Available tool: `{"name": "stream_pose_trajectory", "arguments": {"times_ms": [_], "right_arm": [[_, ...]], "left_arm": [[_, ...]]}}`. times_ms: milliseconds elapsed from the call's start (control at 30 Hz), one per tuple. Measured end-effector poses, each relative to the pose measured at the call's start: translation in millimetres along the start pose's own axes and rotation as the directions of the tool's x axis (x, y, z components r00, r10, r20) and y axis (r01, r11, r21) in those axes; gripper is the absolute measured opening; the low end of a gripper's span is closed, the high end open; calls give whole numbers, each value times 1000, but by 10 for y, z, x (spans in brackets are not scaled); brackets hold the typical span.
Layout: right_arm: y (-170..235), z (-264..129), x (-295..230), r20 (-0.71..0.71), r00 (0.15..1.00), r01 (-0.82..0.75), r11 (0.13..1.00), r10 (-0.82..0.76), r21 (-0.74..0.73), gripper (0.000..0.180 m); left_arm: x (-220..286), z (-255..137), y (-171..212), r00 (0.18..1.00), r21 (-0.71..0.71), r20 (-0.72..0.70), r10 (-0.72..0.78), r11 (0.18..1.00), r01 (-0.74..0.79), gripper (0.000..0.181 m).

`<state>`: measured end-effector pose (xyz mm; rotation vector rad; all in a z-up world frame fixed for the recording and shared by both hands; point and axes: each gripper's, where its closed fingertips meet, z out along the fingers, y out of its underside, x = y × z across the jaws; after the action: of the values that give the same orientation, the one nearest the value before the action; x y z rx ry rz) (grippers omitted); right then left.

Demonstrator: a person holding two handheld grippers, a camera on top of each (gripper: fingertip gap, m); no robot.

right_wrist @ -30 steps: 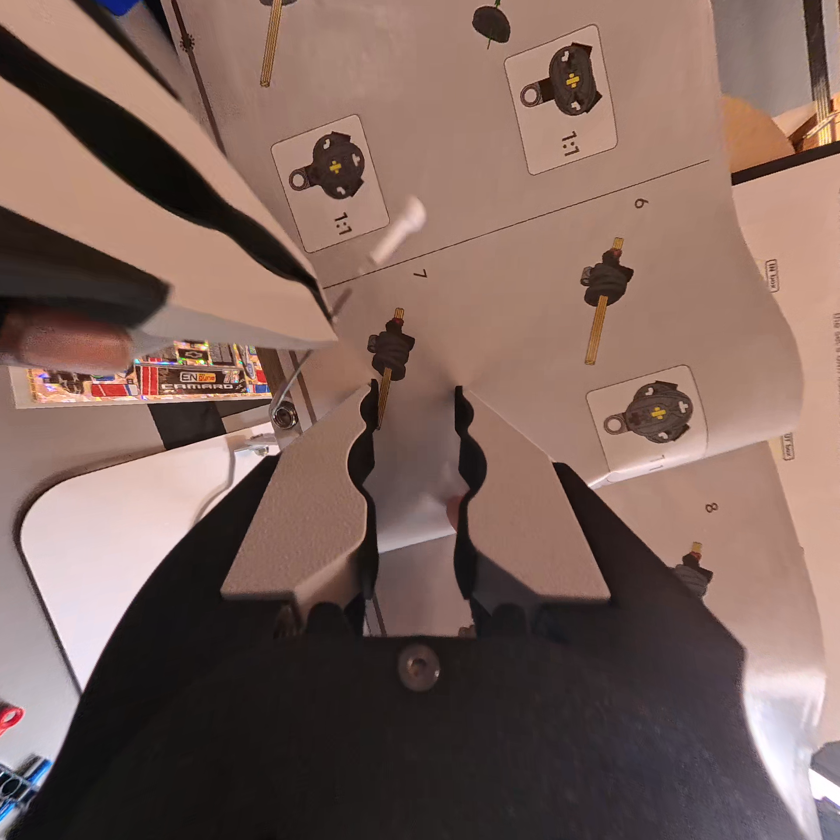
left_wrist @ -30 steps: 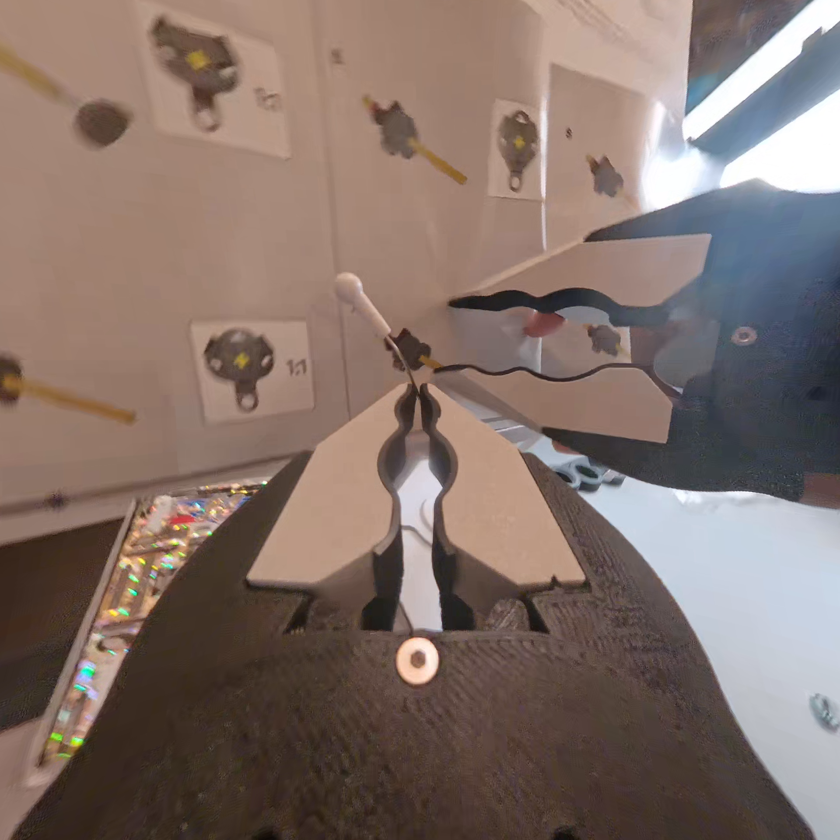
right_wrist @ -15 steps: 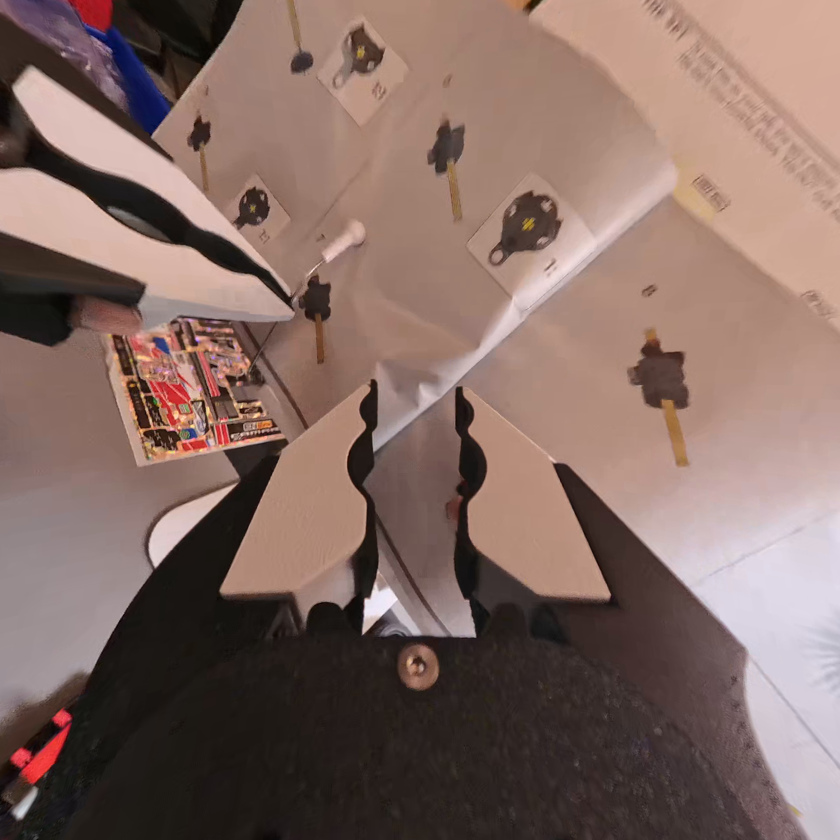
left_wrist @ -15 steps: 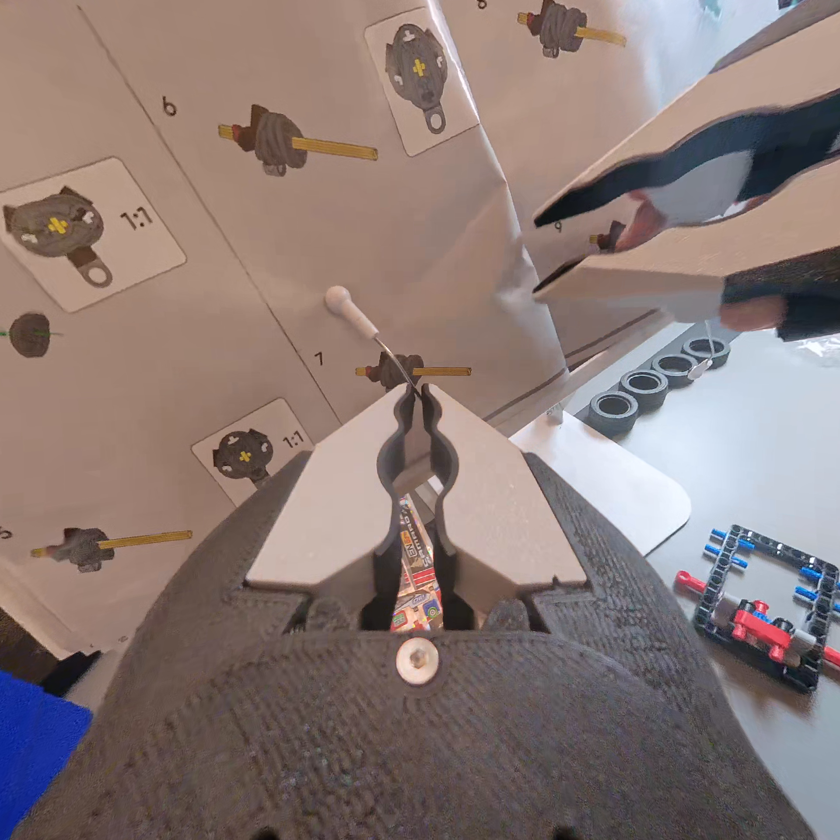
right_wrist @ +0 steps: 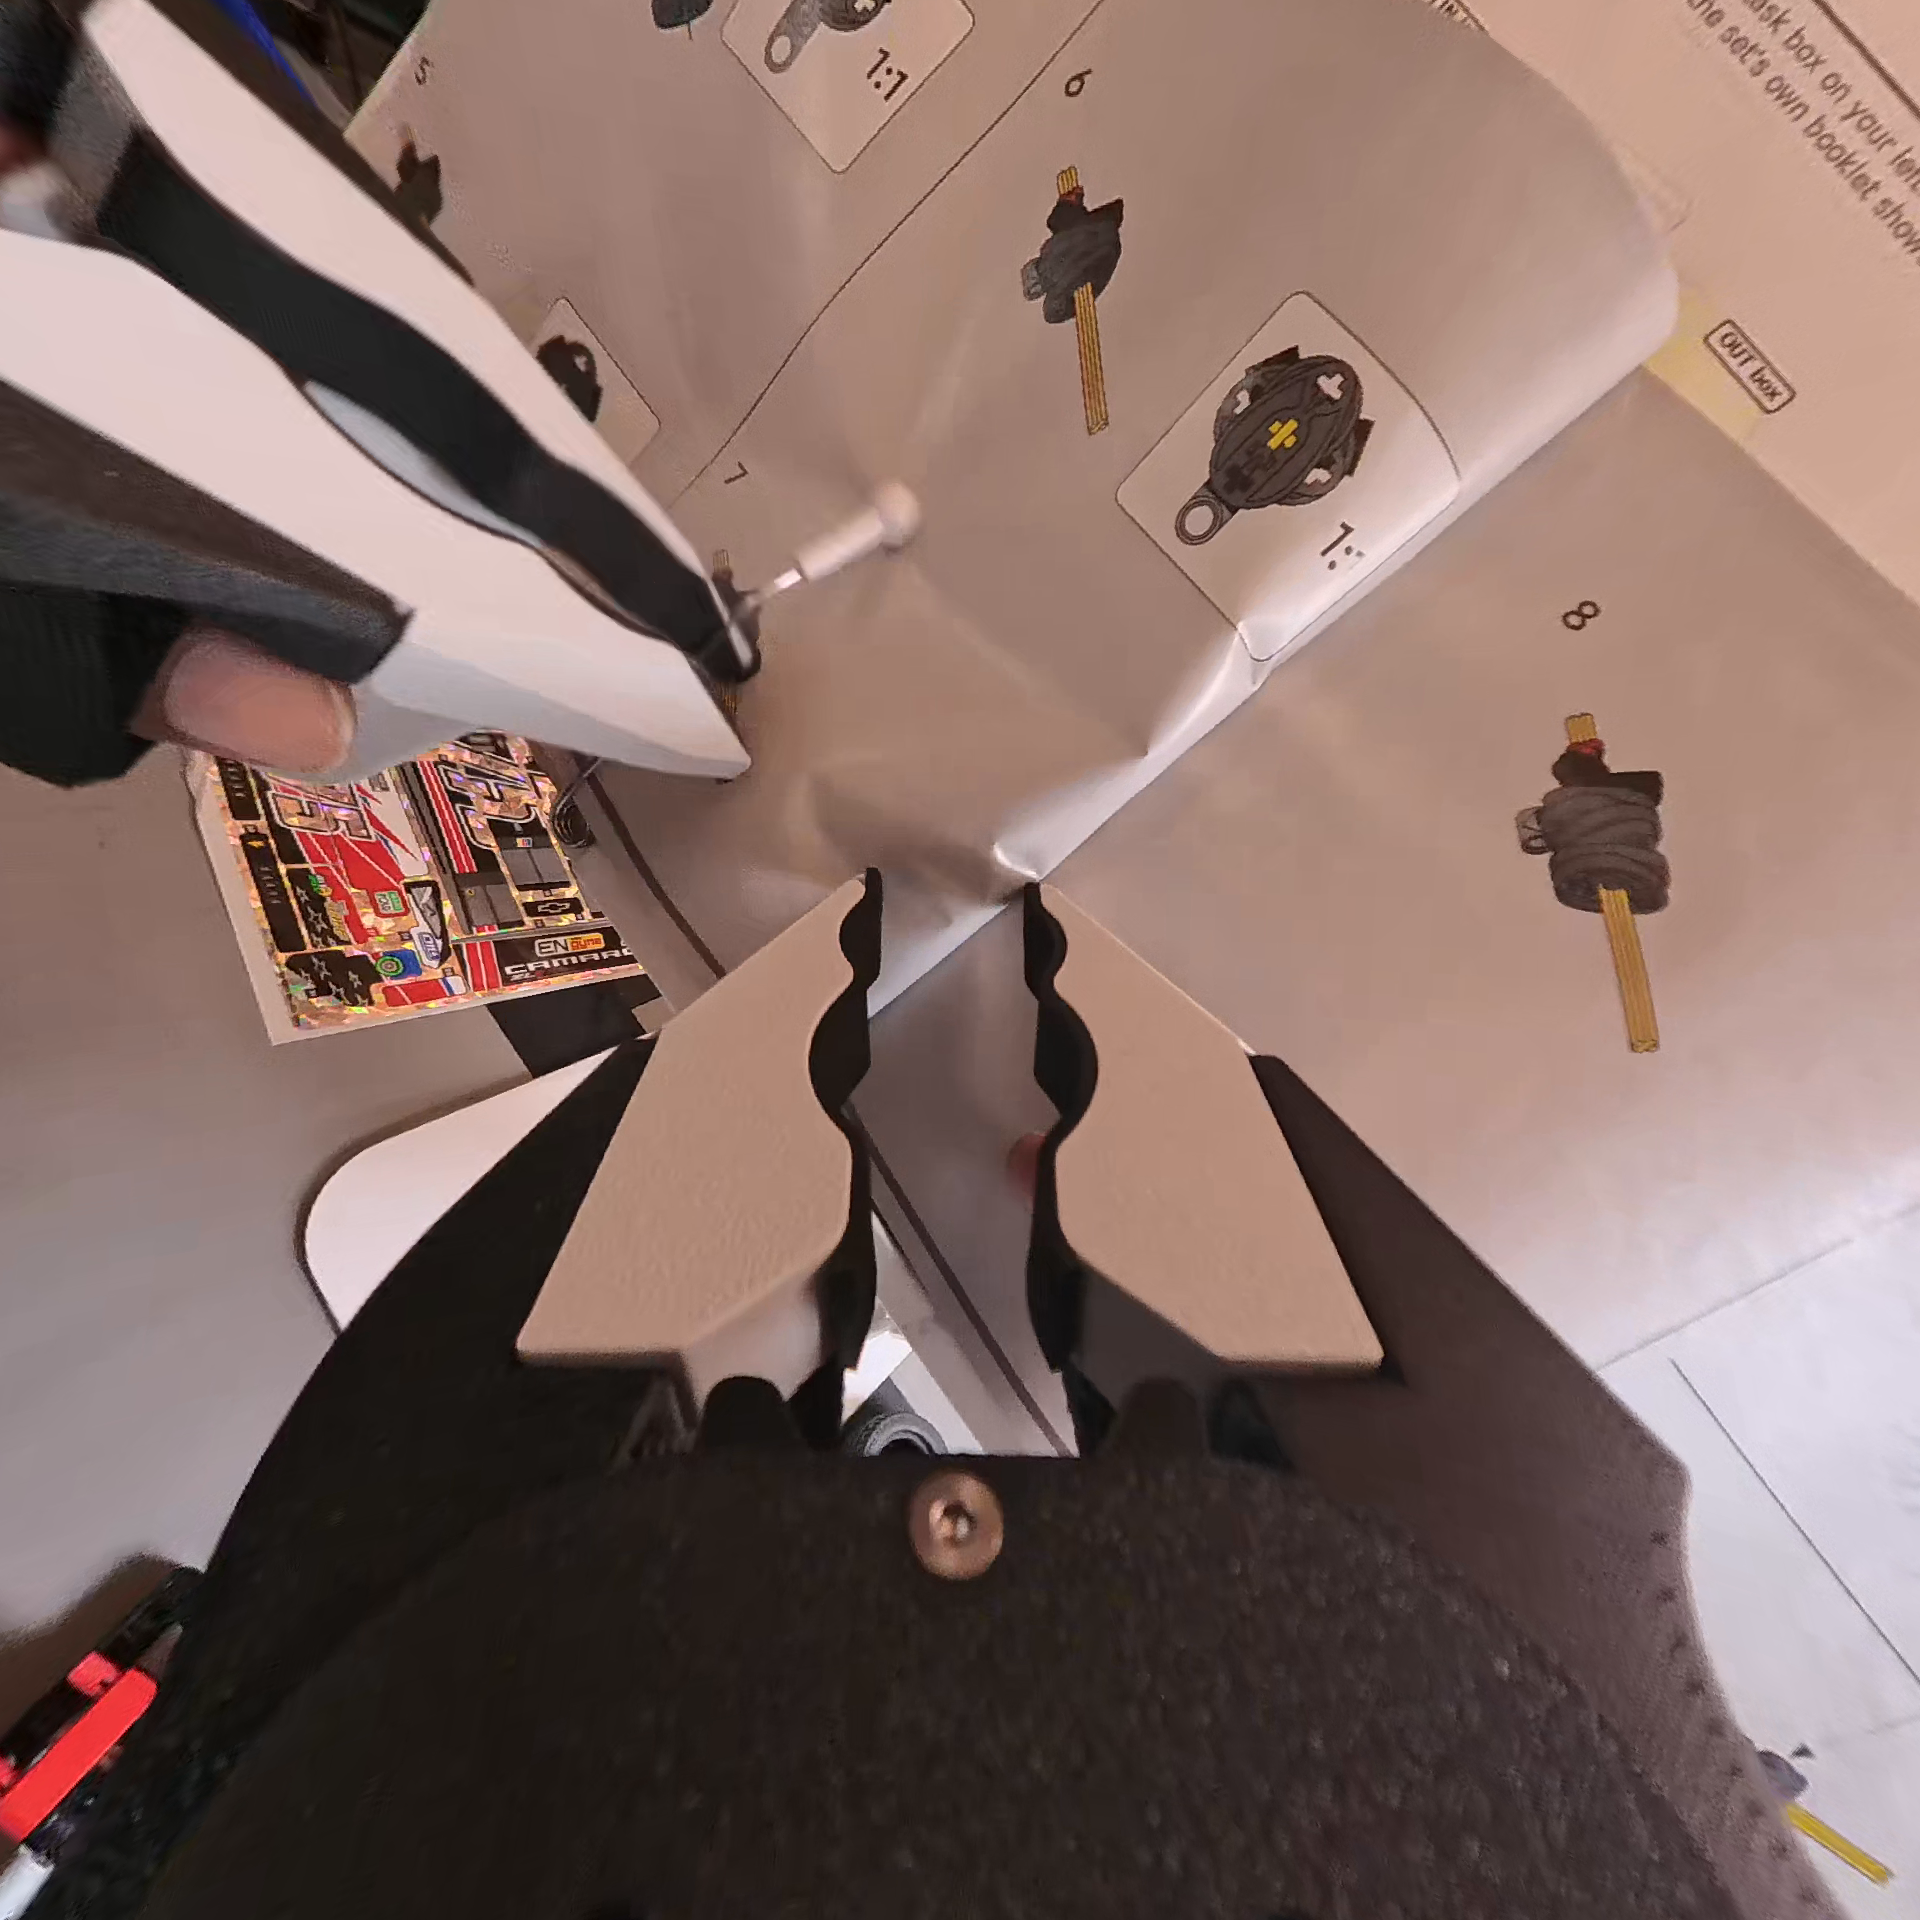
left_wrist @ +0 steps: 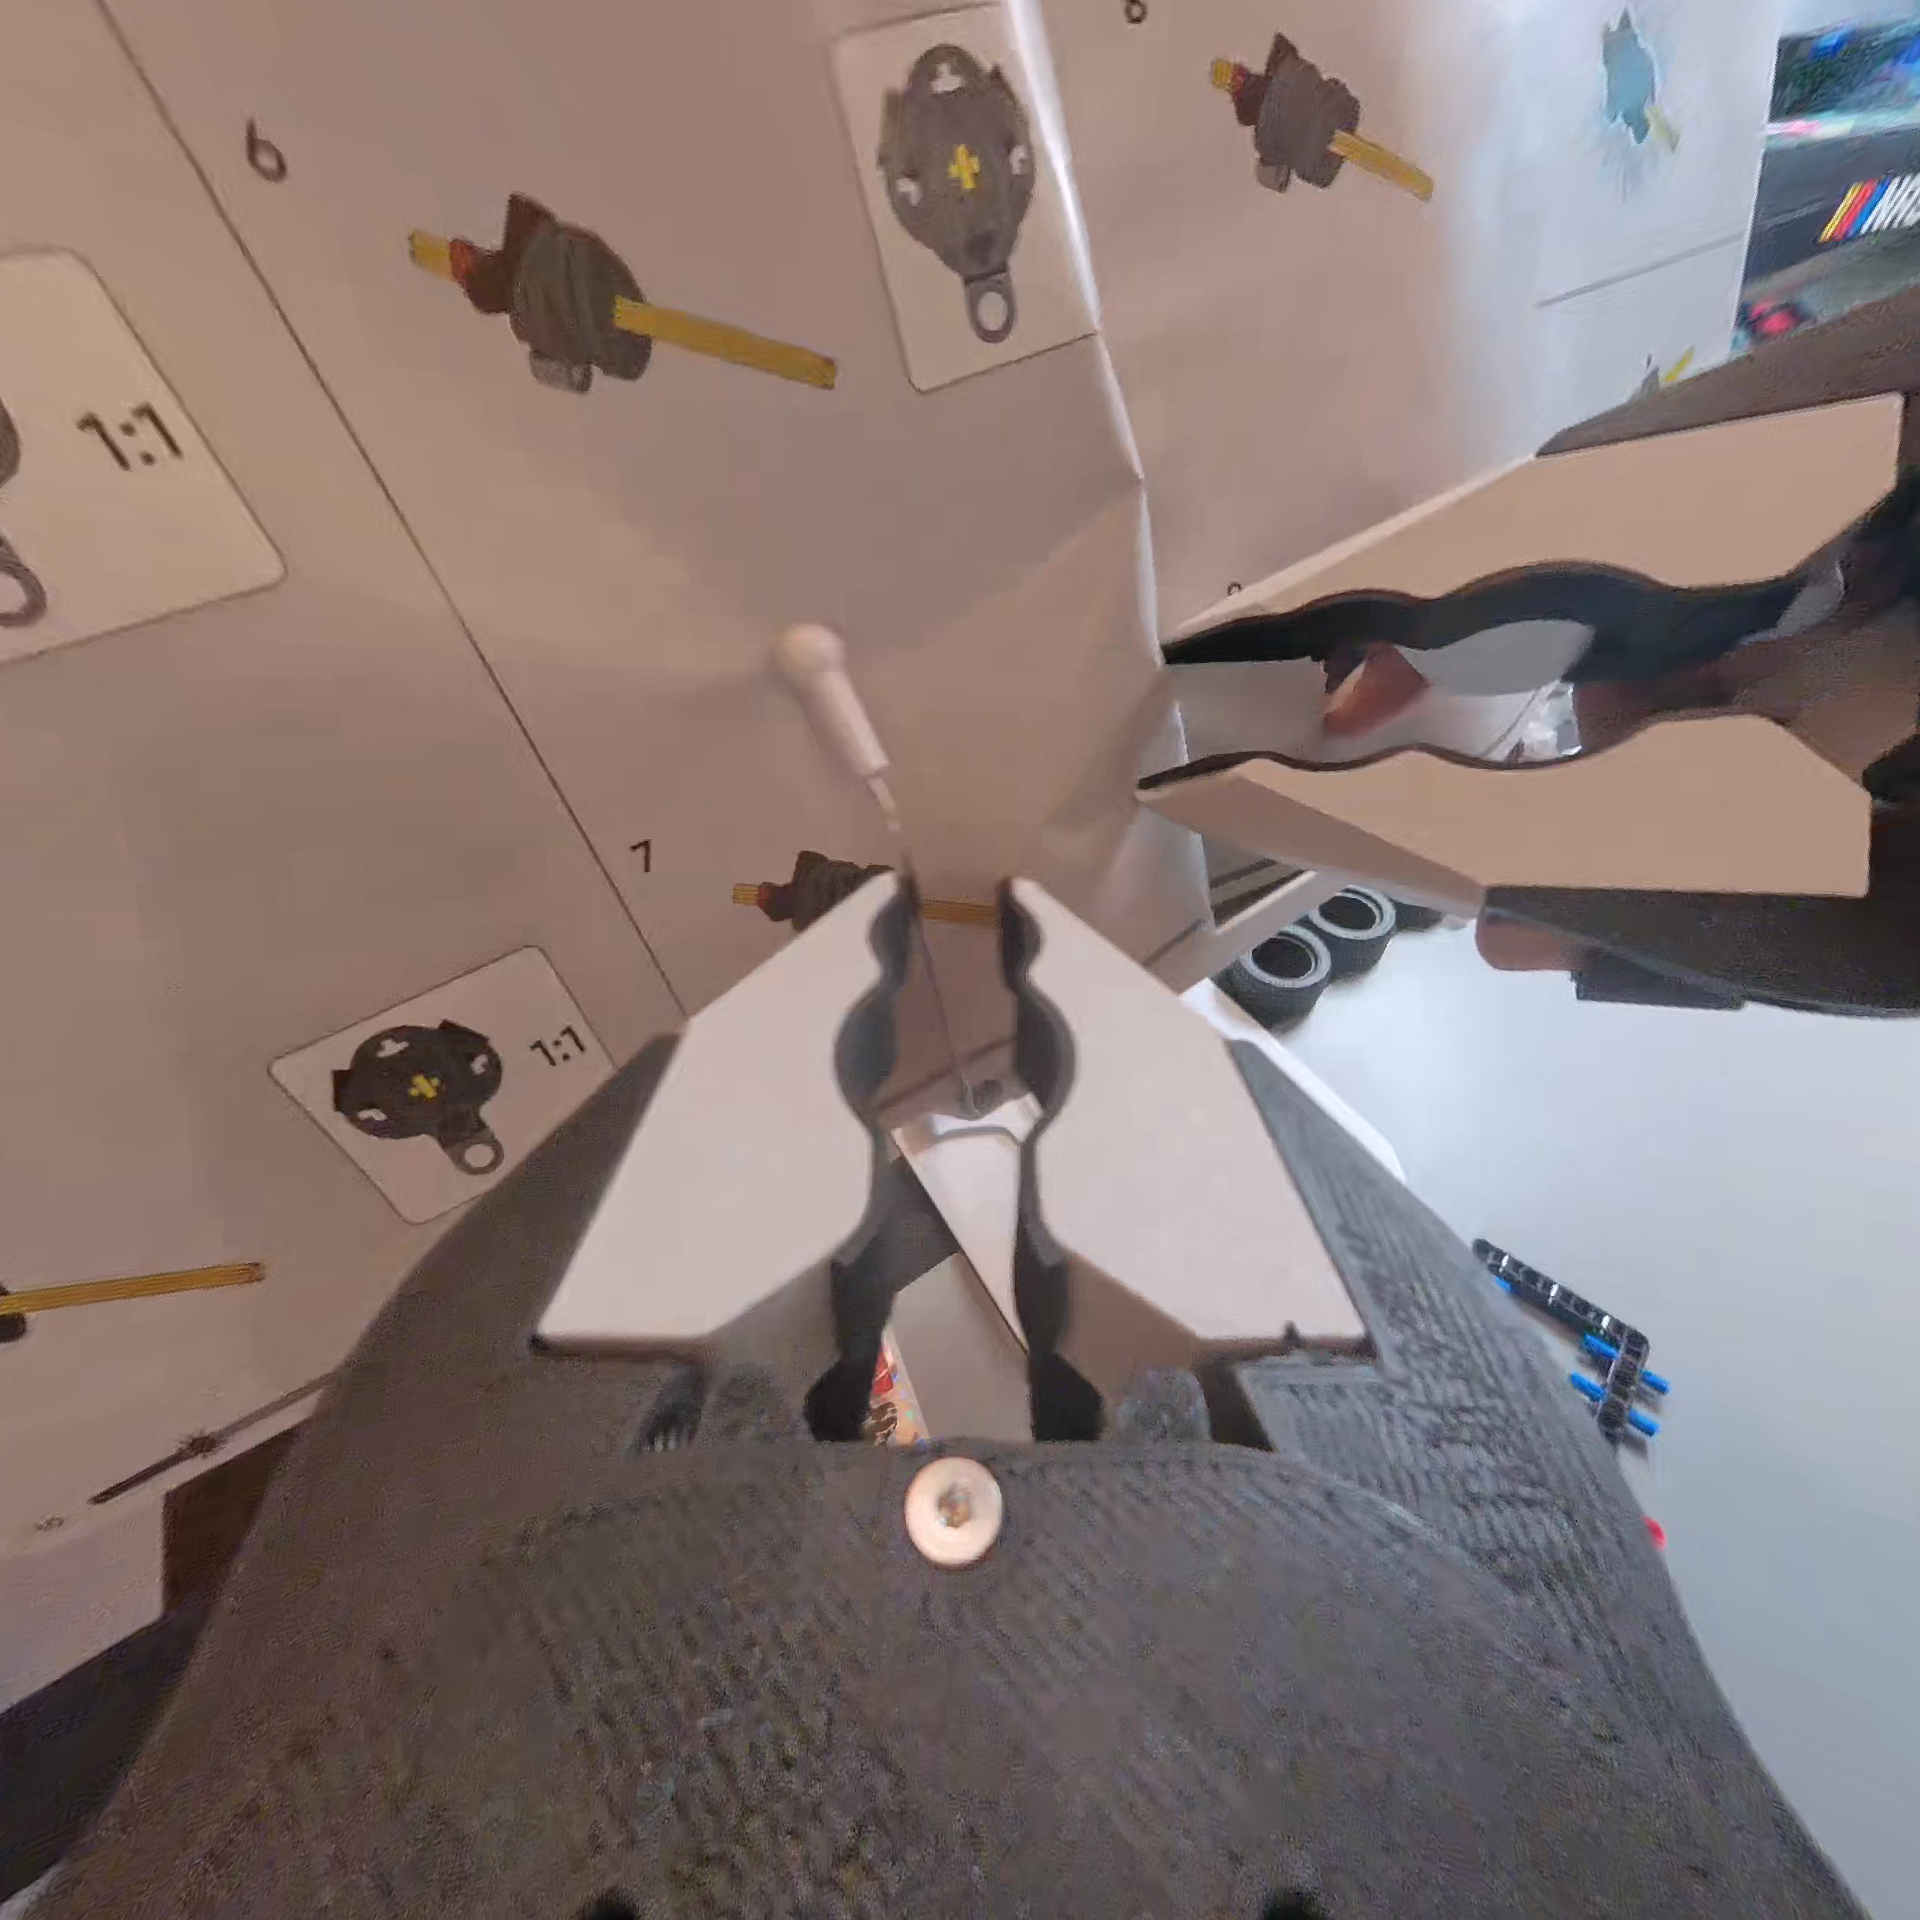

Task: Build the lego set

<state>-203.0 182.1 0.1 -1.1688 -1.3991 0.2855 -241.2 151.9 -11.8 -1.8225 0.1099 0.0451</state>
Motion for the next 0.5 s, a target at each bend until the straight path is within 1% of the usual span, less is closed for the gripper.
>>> {"name": "stream_pose_trajectory", "arguments": {"times_ms": [33, 67, 133, 167, 233, 267, 300, 333, 433, 500], "right_arm": [[0, 1, 1, -1, 1000, 5, 1000, -5, -2, 25], [-1, -1, -2, 1, 1000, 5, 1000, -5, -3, 25], [-1, -4, -5, 8, 1000, -3, 1000, 3, 1, 25], [0, -4, -7, 11, 1000, -9, 1000, 9, 4, 25], [6, 2, -7, 14, 1000, -23, 1000, 23, 3, 25], [5, 4, -6, 16, 999, -30, 1000, 30, 5, 26], [9, 4, -10, 20, 999, -32, 999, 32, 6, 26], [9, 0, -11, 22, 999, -28, 1000, 28, 11, 26], [11, -18, -30, 40, 999, -34, 999, 33, 21, 27], [18, -66, -38, 63, 996, -71, 997, 69, 29, 28]], "left_arm": [[0, 17, 4, 1000, 1, -12, -15, 1000, 15, 0], [1, 21, 2, 1000, -1, -13, 14, 1000, -14, 0], [116, 37, 3, 988, -10, -31, 153, 988, -153, 0], [178, 57, 17, 965, -19, -19, 260, 965, -261, 0], [267, 101, 54, 883, -55, 19, 469, 882, -467, 0], [277, 108, 59, 841, -71, 36, 539, 841, -536, 0], [283, 110, 66, 821, -78, 32, 570, 820, -567, 0], [285, 108, 69, 825, -75, 13, 564, 824, -562, 0], [301, 96, 80, 878, -54, -84, 472, 877, -477, 0], [287, 104, 80, 896, -59, -102, 432, 896, -439, 0]]}}
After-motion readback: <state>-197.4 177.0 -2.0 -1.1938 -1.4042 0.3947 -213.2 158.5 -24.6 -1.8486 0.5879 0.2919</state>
